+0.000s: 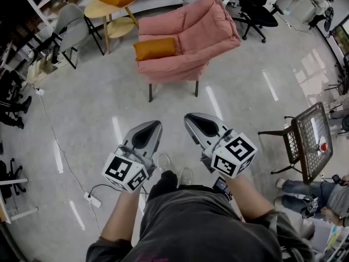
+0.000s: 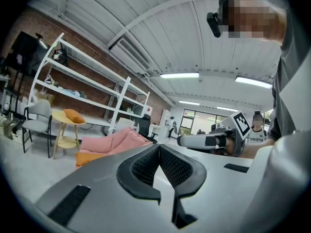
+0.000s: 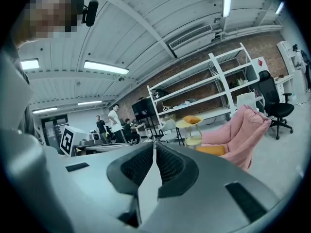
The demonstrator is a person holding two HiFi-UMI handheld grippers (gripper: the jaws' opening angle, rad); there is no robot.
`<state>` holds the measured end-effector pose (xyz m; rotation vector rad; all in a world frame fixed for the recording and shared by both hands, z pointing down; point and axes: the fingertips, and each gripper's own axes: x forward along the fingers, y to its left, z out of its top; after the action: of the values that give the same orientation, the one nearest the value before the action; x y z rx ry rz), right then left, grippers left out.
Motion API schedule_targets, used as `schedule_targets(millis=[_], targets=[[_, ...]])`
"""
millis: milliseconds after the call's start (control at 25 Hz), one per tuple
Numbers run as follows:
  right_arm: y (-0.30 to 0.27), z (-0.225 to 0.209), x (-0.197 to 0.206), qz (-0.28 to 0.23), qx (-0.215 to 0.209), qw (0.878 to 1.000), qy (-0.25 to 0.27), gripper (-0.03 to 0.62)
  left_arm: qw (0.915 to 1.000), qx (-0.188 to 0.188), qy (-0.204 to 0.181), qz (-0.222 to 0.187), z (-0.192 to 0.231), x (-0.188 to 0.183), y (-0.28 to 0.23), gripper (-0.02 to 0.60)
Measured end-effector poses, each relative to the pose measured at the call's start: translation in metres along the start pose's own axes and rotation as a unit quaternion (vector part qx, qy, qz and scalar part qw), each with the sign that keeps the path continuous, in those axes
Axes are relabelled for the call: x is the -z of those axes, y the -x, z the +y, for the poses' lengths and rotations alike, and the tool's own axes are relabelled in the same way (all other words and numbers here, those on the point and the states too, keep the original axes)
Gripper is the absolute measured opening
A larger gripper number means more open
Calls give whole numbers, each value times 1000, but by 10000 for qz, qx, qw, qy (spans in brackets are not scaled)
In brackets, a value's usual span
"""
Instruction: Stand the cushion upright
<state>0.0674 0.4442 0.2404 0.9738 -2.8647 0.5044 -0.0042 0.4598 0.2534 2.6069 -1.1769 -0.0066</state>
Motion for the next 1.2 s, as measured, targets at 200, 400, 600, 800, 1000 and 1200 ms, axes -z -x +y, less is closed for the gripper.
schedule_targets(millis=[200,400,600,800,1000,1200], targets=[[-39,-1,-2,37,94,9999,27,15,10000,50,50,1,42,-6,0,11],[-75,-6,-4,79,186,9998,19,15,9999,151,57,33,77,-11,-4,9],[-103,-13,-5,84,265,9996,2,15,9997,218,45,56,107,-16,-11,11],[-130,-21,-12,86,334,9994,-4,15,9996,255,63,100,135,-21,-15,9],[-148,-36,-12,138,371,9992,-4,15,9996,259,78,117,156,-21,-26,11],[-166,-57,-9,179,387,9991,-42,15,9995,251,126,173,175,-16,-45,11]])
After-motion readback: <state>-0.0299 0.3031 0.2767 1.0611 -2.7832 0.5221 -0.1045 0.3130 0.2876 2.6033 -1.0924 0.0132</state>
